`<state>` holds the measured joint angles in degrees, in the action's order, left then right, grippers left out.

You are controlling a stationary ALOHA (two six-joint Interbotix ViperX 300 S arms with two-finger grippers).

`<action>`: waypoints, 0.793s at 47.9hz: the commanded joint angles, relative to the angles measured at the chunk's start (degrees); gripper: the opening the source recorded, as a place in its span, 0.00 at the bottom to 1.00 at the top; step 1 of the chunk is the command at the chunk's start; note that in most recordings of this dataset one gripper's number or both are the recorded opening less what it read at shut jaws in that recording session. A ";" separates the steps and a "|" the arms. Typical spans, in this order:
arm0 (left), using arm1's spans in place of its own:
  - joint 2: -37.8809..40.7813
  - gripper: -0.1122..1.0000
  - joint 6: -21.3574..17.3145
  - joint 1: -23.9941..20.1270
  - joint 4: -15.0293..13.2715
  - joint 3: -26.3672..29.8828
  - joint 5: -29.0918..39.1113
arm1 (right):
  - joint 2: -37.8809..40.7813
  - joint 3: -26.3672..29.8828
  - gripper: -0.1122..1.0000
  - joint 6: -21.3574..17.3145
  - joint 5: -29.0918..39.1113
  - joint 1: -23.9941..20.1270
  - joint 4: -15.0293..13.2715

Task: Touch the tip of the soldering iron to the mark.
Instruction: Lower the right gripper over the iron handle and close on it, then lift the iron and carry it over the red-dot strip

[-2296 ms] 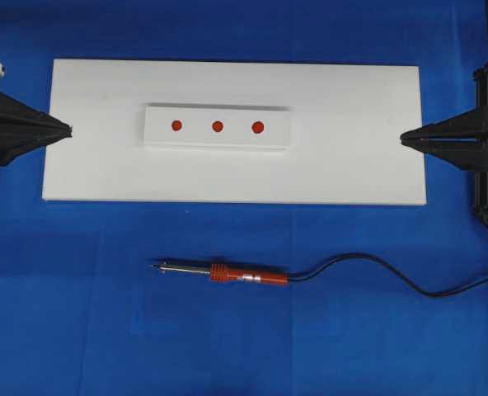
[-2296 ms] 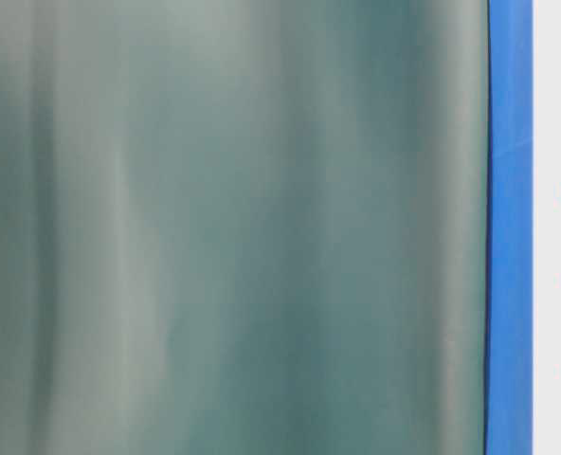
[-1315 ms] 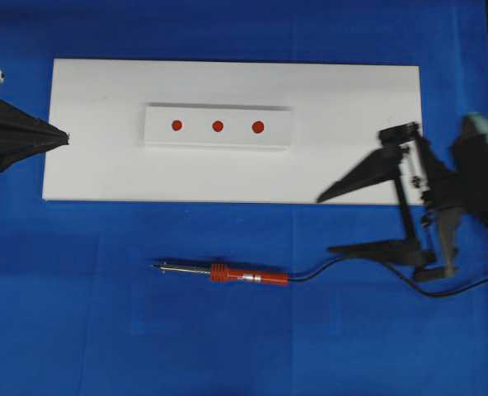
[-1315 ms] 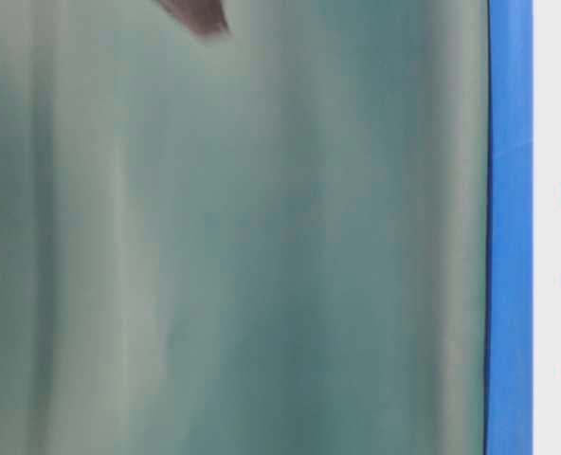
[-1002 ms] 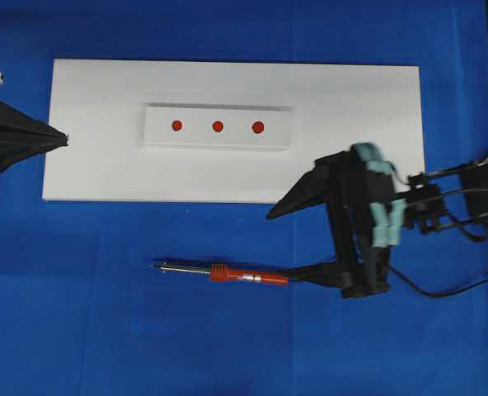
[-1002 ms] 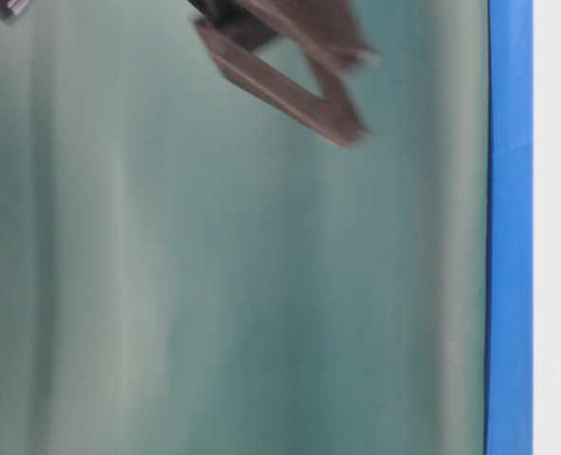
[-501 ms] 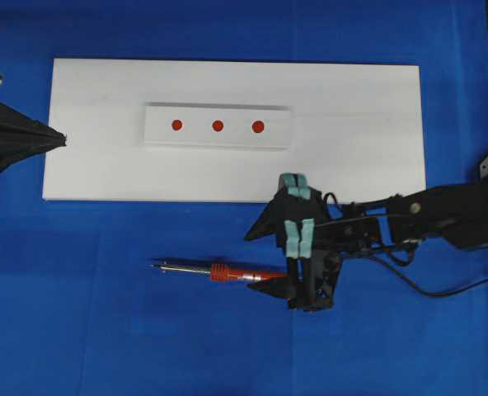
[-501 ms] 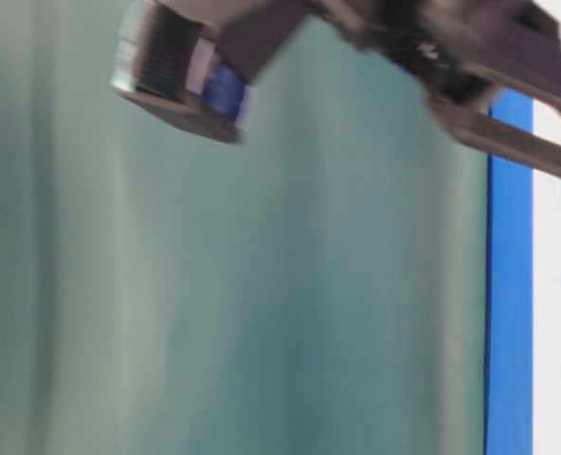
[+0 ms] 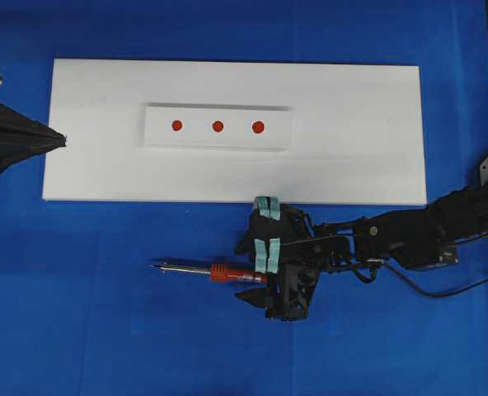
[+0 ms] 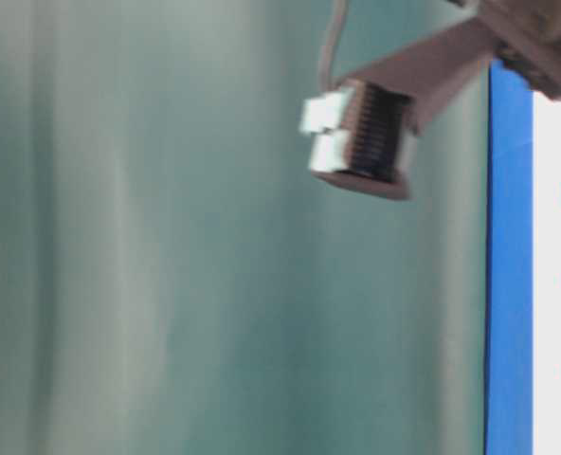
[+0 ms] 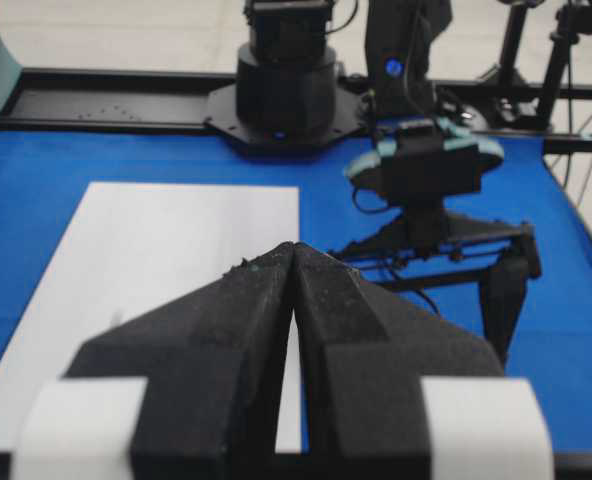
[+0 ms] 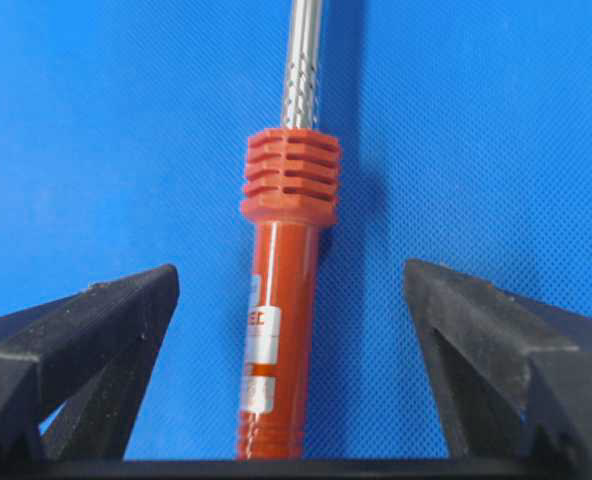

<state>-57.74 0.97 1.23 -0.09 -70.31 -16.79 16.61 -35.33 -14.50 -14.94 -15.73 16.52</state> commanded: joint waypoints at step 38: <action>0.26 0.10 0.00 -0.09 0.09 0.35 -0.53 | -0.18 1.32 0.16 2.46 0.35 -0.26 1.05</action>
<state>-57.74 0.97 1.23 -0.09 -70.49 -16.79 18.63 -34.72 -12.22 -15.38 -15.64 17.75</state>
